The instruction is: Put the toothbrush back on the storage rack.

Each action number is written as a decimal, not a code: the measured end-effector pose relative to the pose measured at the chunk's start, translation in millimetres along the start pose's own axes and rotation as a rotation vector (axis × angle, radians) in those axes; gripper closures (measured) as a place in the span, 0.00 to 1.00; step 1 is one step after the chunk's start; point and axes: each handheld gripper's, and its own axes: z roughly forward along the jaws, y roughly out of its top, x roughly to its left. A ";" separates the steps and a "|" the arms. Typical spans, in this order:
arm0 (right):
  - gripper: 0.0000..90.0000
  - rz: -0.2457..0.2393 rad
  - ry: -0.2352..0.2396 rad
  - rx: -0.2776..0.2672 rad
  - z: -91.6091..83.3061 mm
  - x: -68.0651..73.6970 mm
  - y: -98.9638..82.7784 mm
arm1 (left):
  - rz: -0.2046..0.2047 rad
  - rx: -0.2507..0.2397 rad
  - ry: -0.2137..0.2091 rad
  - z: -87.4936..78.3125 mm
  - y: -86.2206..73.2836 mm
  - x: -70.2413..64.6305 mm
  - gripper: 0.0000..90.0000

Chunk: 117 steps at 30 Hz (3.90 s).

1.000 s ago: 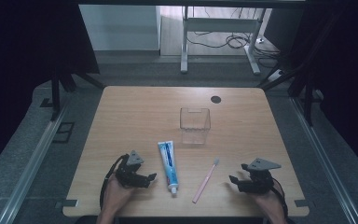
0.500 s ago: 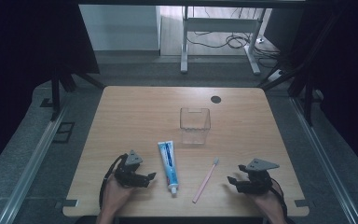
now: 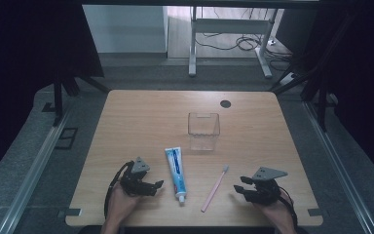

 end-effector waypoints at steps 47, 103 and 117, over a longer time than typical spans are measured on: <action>1.00 -0.106 0.216 0.083 59.9 74.8 31.4 | 0.017 0.001 0.001 1.2 0.3 -2.0 0.16; 1.00 0.052 0.057 0.153 14.4 9.0 2.5 | 0.020 0.010 0.007 1.6 0.1 -1.8 0.16; 0.99 0.058 0.058 0.137 7.8 2.7 1.9 | 0.019 0.008 0.010 1.1 0.1 -1.8 0.16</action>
